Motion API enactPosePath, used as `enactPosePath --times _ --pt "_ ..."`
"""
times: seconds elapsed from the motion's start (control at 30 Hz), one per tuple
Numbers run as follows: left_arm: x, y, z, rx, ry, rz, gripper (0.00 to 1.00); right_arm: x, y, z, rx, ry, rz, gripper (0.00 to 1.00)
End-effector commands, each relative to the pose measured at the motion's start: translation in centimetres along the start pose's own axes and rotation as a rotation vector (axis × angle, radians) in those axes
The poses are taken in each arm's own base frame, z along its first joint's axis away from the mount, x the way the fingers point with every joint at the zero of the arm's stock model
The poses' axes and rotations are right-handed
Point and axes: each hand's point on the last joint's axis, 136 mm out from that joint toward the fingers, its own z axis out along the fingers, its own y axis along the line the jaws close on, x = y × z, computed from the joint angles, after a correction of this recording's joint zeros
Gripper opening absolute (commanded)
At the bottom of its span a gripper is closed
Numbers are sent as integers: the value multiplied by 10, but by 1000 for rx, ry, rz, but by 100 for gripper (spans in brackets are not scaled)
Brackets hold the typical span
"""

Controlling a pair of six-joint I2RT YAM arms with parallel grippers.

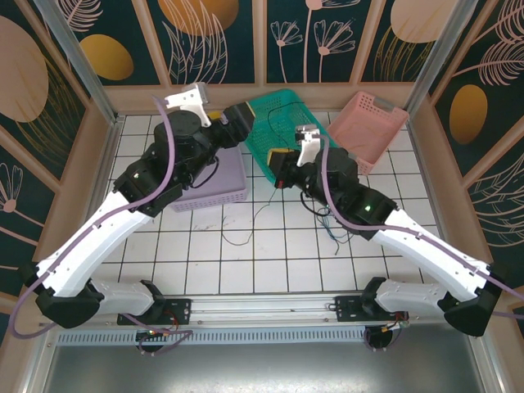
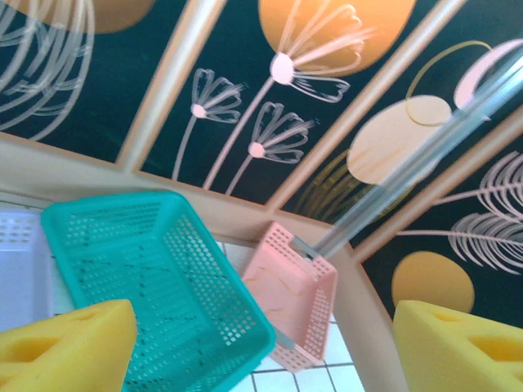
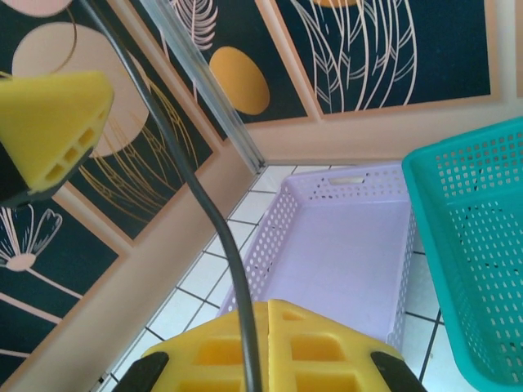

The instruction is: Untangle the cables

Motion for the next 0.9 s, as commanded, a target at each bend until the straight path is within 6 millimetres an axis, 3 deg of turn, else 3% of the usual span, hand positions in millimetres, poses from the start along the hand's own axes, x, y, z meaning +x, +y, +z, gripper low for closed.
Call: enactPosePath --times 0.0,0.3,0.57,0.73,0.87 --pt "-36 21 -26 -98 -125 -13 86 -25 6 -13 -16 -40 31 0" --pt "-39 45 -34 -188 -135 28 90 -49 20 -12 -41 -63 21 0" --pt "5 65 -24 -201 -18 16 84 -91 44 -16 -83 -129 12 0" --pt "37 78 -22 -185 53 6 79 -140 59 -15 -94 -210 -23 0" --pt "59 89 -21 -183 97 14 78 -177 57 -7 -72 -269 -43 0"
